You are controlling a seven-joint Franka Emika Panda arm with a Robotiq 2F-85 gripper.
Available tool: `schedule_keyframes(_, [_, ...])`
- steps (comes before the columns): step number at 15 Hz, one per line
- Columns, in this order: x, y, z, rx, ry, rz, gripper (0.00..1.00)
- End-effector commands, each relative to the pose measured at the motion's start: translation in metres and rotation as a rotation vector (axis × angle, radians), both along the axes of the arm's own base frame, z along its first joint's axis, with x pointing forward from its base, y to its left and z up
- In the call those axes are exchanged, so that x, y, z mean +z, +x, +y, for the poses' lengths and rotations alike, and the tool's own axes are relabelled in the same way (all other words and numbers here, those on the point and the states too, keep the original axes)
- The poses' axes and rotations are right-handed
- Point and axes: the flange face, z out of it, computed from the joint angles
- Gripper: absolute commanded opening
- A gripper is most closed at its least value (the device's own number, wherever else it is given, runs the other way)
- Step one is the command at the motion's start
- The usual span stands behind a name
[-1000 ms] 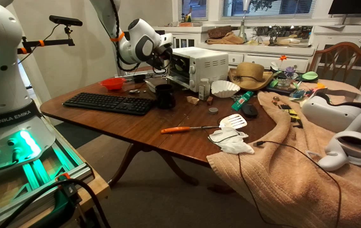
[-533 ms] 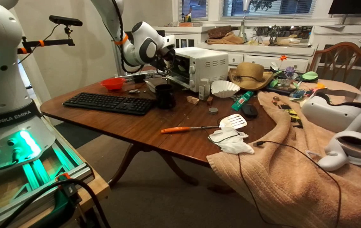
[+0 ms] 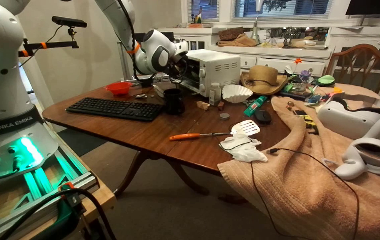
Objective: Put the tennis ball into the microwave
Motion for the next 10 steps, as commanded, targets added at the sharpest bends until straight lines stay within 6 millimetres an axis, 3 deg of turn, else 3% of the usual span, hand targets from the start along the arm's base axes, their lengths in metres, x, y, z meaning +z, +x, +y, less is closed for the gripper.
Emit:
schedule_keyframes(1, [-0.011, 0.010, 0.000, -0.016, -0.010, -0.060, 0.42])
schedule_keyframes(9, [-0.022, 0.020, -0.002, -0.026, -0.031, -0.119, 0.42])
schedule_keyframes(10, [-0.023, 0.021, -0.002, -0.026, -0.033, -0.123, 0.92])
